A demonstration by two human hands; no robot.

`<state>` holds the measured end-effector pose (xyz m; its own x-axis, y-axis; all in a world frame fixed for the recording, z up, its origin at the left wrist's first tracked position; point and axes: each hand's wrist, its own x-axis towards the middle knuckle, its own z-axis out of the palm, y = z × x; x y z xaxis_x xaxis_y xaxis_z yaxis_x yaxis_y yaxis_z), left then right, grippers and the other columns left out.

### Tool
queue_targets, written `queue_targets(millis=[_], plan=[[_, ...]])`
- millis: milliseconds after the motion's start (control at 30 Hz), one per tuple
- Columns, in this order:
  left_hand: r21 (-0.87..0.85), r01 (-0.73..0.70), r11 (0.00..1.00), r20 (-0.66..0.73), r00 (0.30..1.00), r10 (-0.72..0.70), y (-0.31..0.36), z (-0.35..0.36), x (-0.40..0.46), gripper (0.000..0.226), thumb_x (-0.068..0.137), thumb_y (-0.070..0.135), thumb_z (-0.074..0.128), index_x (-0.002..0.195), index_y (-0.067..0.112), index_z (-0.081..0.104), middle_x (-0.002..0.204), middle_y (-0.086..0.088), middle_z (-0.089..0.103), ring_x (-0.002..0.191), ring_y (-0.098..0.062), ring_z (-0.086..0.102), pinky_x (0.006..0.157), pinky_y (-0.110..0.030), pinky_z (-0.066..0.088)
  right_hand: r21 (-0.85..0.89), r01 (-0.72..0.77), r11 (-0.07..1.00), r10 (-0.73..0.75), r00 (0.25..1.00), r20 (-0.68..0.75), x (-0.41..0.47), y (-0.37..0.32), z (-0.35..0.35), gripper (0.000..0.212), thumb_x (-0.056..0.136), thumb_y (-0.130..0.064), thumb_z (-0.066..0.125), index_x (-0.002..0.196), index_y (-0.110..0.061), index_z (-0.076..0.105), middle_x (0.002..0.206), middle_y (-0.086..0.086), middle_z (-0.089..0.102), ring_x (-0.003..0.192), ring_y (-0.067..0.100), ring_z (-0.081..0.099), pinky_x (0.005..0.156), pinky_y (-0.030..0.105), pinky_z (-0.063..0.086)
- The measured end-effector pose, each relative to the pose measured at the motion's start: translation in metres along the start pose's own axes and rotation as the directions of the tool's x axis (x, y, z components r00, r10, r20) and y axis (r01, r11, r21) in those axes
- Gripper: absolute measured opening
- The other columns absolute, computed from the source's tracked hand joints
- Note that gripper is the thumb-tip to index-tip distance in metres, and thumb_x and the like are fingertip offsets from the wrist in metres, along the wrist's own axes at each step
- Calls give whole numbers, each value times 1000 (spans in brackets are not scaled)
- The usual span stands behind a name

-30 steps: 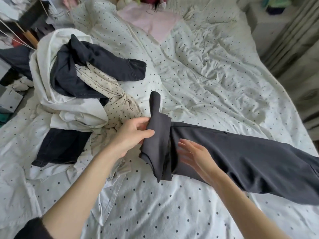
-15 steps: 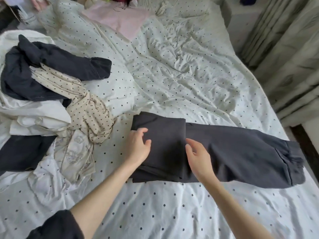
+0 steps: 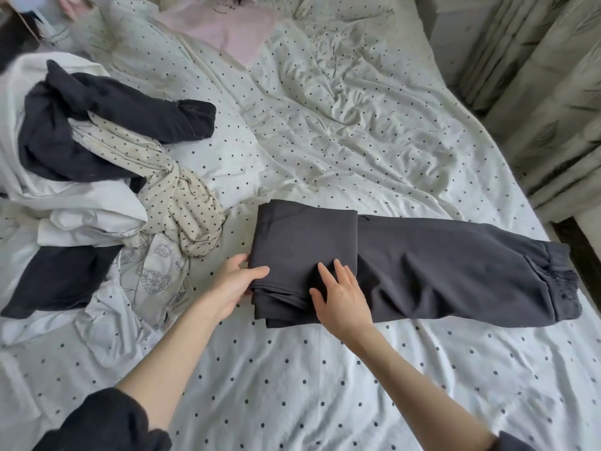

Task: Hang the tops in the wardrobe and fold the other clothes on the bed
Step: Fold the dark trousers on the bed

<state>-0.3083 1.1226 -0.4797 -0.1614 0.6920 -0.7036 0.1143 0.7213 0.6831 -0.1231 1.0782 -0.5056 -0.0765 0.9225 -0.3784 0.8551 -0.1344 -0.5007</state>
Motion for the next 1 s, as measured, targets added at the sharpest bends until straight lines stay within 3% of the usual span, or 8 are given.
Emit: queue_targets(millis=[167,267,500,600,700,800,900,1000], plan=[[20,-114,993,55,992,113,-14,-20,-37,54,84,-2,64,133,11,43,98,-1,66,87,-18,65,74,-31,53,168,-19,986,5,996,85,-28,-23,2,59,98,-36,42,150,-25,17,159,6,6,146,25,4,118,35,7],[20,-158,987,61,986,157,-18,-43,-58,54,85,-2,62,134,11,43,103,-3,66,89,-18,65,82,-36,53,235,-11,972,-22,990,140,-47,-42,7,59,98,-37,43,150,-28,17,159,3,3,146,25,1,118,37,5],[99,-360,928,-15,932,363,4,-56,-107,32,84,-3,57,99,26,59,90,10,68,75,-2,65,60,-17,49,454,-2,891,-100,975,200,-67,-77,5,50,98,-31,46,146,-26,33,157,-2,19,144,16,19,115,24,15],[124,-430,894,8,902,432,18,-27,-116,33,84,-1,58,105,24,57,92,9,67,79,-4,63,63,-16,49,661,-57,748,-81,981,177,-69,-56,-14,36,98,-23,47,134,-22,51,144,-1,45,129,4,42,105,15,30],[185,-477,859,43,877,478,31,20,-119,44,82,1,58,123,17,52,94,7,63,79,-3,60,56,-8,46,815,-206,542,6,970,242,-76,-19,-41,22,97,-30,48,112,-29,63,117,-11,65,102,-2,59,82,12,44],[344,-476,809,68,872,484,39,95,-115,56,80,12,62,134,15,46,101,2,63,93,-17,62,79,-25,53,831,-311,462,151,950,272,-82,45,-72,22,95,-36,50,106,-26,66,110,-11,67,99,5,62,89,28,45],[542,-442,714,137,885,444,35,161,-97,64,82,27,59,142,18,38,115,-2,62,110,-22,57,93,-32,44,850,-336,406,214,939,269,-84,98,-94,22,97,-37,45,102,-27,63,113,-6,65,103,12,62,97,37,45],[680,-418,602,353,907,231,3,205,-82,43,91,29,49,131,14,51,115,-3,62,115,-22,54,99,-33,42,817,-364,447,288,923,254,-82,134,-100,29,98,-35,44,113,-17,61,121,4,62,109,20,59,98,38,43]])
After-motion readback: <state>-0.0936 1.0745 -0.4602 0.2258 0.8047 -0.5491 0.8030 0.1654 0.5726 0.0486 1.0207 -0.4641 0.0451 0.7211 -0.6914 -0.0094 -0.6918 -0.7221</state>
